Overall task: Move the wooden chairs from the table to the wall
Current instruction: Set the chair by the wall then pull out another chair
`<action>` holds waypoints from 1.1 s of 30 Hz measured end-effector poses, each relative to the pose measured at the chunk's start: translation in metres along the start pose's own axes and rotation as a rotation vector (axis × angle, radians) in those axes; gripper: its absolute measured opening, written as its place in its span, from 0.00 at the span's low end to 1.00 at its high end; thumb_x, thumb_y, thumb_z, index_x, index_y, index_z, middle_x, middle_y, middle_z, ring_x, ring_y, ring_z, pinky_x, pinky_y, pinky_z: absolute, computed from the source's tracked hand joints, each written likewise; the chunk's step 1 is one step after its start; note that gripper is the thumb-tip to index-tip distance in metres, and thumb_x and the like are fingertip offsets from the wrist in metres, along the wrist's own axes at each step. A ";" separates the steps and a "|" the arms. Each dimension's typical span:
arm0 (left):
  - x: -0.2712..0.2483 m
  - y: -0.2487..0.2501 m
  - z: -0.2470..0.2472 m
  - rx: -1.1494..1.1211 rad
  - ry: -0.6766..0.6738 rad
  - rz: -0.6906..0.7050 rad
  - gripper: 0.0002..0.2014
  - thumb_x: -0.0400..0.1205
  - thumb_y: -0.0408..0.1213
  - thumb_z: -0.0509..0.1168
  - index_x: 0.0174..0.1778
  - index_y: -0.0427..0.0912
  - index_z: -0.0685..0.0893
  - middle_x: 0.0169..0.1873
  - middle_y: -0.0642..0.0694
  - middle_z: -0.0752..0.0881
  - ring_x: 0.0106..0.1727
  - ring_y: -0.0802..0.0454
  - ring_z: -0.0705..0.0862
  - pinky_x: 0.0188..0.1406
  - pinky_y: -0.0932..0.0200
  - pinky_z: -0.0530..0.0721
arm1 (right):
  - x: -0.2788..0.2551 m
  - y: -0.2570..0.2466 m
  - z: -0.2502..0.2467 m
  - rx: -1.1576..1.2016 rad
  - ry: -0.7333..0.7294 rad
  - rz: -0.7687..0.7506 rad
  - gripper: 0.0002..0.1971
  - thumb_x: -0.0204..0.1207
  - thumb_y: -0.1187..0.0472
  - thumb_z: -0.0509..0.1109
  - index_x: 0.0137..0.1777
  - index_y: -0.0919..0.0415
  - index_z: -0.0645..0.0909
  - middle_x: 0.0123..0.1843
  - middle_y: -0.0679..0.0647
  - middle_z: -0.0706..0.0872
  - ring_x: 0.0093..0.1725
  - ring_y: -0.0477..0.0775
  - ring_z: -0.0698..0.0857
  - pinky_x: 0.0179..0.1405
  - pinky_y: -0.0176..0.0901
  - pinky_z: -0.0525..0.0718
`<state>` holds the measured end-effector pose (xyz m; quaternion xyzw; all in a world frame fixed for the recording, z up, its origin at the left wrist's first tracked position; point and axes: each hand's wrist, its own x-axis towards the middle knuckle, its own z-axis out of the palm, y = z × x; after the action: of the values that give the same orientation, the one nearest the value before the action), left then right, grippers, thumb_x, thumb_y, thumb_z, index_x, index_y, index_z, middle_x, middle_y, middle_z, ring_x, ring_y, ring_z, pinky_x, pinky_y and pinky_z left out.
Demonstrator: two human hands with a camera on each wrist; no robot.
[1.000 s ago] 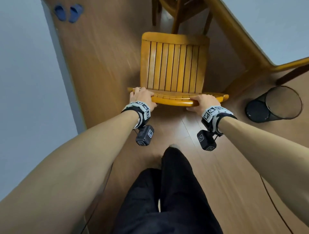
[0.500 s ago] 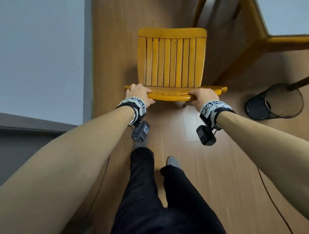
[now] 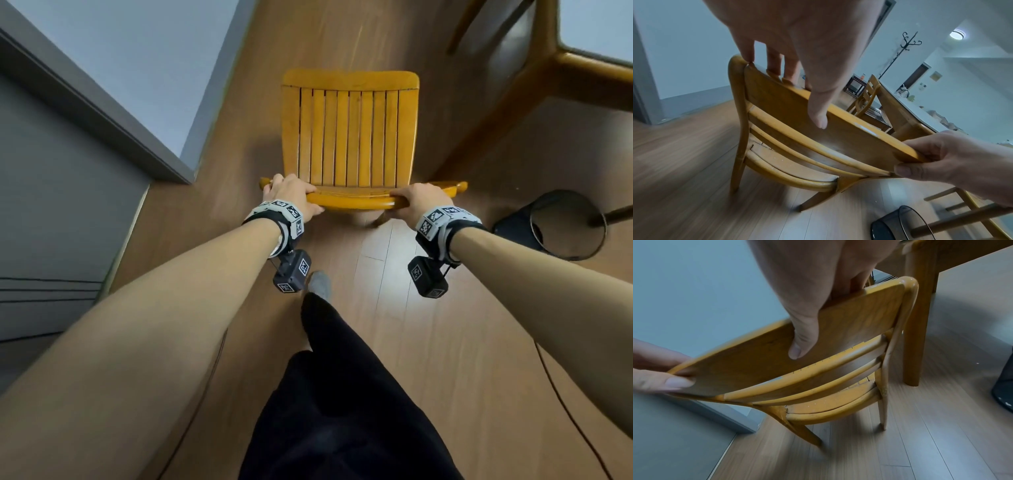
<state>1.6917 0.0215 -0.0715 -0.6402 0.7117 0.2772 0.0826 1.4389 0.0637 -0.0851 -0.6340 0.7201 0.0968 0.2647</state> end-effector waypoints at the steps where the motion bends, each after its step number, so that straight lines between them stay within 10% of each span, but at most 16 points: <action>1: -0.014 0.001 0.009 -0.008 0.014 -0.010 0.24 0.80 0.55 0.72 0.72 0.56 0.84 0.64 0.44 0.80 0.71 0.40 0.71 0.72 0.41 0.67 | -0.010 0.004 0.007 -0.010 0.004 -0.014 0.16 0.78 0.44 0.75 0.64 0.44 0.86 0.46 0.51 0.88 0.47 0.58 0.86 0.53 0.59 0.89; 18: -0.225 0.083 0.160 -0.191 0.111 -0.287 0.24 0.80 0.56 0.72 0.72 0.57 0.84 0.65 0.45 0.78 0.72 0.40 0.70 0.74 0.41 0.67 | -0.147 0.114 0.072 -0.188 -0.033 -0.291 0.19 0.78 0.45 0.75 0.67 0.46 0.85 0.49 0.53 0.88 0.48 0.58 0.87 0.47 0.51 0.86; 33: -0.321 0.188 0.233 -0.346 0.157 -0.486 0.24 0.80 0.56 0.71 0.73 0.57 0.83 0.67 0.44 0.77 0.72 0.38 0.71 0.73 0.42 0.69 | -0.202 0.199 0.072 -0.220 -0.098 -0.459 0.21 0.79 0.49 0.75 0.71 0.52 0.84 0.54 0.57 0.88 0.54 0.62 0.87 0.61 0.58 0.85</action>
<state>1.5104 0.4211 -0.0591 -0.8158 0.4839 0.3161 -0.0189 1.2770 0.3069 -0.0826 -0.8004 0.5288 0.1424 0.2440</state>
